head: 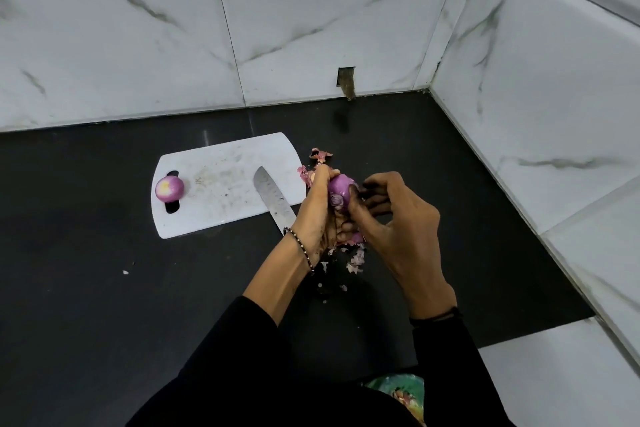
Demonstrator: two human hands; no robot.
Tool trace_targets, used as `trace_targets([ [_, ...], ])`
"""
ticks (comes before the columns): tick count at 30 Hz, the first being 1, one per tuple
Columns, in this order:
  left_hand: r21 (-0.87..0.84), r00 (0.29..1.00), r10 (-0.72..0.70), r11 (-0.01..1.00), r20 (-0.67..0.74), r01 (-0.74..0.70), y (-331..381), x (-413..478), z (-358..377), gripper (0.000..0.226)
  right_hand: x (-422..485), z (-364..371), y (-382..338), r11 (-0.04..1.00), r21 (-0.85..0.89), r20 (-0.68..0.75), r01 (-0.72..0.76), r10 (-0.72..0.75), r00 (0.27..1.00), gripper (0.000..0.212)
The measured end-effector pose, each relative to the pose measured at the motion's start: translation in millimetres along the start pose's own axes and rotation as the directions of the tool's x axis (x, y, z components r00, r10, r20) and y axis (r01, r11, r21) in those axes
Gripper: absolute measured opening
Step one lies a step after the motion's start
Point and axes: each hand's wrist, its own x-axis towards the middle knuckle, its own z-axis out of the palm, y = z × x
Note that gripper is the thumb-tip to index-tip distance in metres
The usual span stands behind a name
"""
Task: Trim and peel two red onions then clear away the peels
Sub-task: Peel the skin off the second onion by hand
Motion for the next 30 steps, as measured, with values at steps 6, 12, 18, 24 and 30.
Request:
trace_targets([
  [6,-0.067,0.994,-0.069,0.995,0.079,0.075,5.9,0.9,-6.9,0.064,1.4,8.5,0.0,0.984,0.113,-0.055,-0.137,0.144,0.988,0.026],
  [12,-0.015,0.996,-0.058,0.998,0.067,0.059,6.9,2.8,-15.9,0.059,-1.1,12.8,-3.9,0.982,0.155,-0.026,-0.109,0.114,0.993,0.021],
  [18,-0.084,0.991,-0.063,0.994,0.117,0.073,8.4,1.2,-19.7,0.061,0.4,16.7,-10.1,0.95,0.211,-0.038,-0.229,0.242,0.97,0.018],
  [24,-0.07,0.987,-0.092,0.992,0.13,0.102,8.3,2.5,-29.9,0.071,-0.4,13.2,-10.2,0.973,0.191,0.05,-0.128,0.12,0.991,0.032],
  [30,0.031,0.977,-0.157,0.988,0.143,0.154,11.7,-5.0,-31.2,0.063,-0.9,12.1,-11.2,0.972,0.193,0.106,-0.137,0.118,0.987,0.04],
])
